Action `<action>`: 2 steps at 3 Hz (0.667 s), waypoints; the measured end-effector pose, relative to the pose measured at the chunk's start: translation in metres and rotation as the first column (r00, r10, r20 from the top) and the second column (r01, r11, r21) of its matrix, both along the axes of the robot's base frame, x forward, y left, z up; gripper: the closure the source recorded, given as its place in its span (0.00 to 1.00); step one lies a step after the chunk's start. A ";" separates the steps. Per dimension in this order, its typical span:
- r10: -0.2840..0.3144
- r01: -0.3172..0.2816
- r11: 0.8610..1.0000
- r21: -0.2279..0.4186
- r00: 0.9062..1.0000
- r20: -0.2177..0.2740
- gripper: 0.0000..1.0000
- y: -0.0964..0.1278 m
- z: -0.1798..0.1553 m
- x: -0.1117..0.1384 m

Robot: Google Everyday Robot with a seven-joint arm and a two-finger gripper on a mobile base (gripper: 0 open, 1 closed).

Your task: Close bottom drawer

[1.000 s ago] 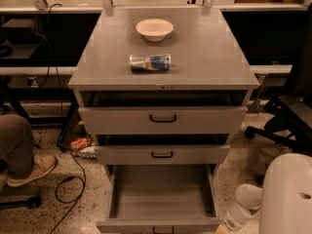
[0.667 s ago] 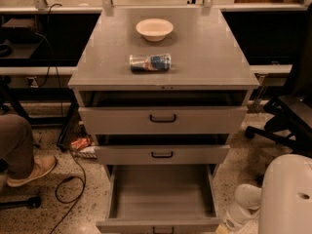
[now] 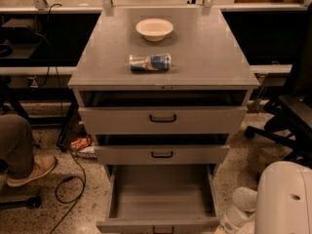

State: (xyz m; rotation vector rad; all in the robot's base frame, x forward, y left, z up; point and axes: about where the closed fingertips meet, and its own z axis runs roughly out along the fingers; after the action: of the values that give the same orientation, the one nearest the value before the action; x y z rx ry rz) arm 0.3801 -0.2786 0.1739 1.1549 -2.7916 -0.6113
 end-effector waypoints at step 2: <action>0.020 -0.022 0.999 0.037 0.999 0.042 1.00 -0.002 -0.051 0.030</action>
Offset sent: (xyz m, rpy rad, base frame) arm 0.4111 -0.1079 -0.5912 0.1955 -0.2280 0.0788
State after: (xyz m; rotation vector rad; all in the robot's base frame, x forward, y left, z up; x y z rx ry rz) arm 0.4104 -0.2806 0.1233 1.2158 -2.8101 -0.6477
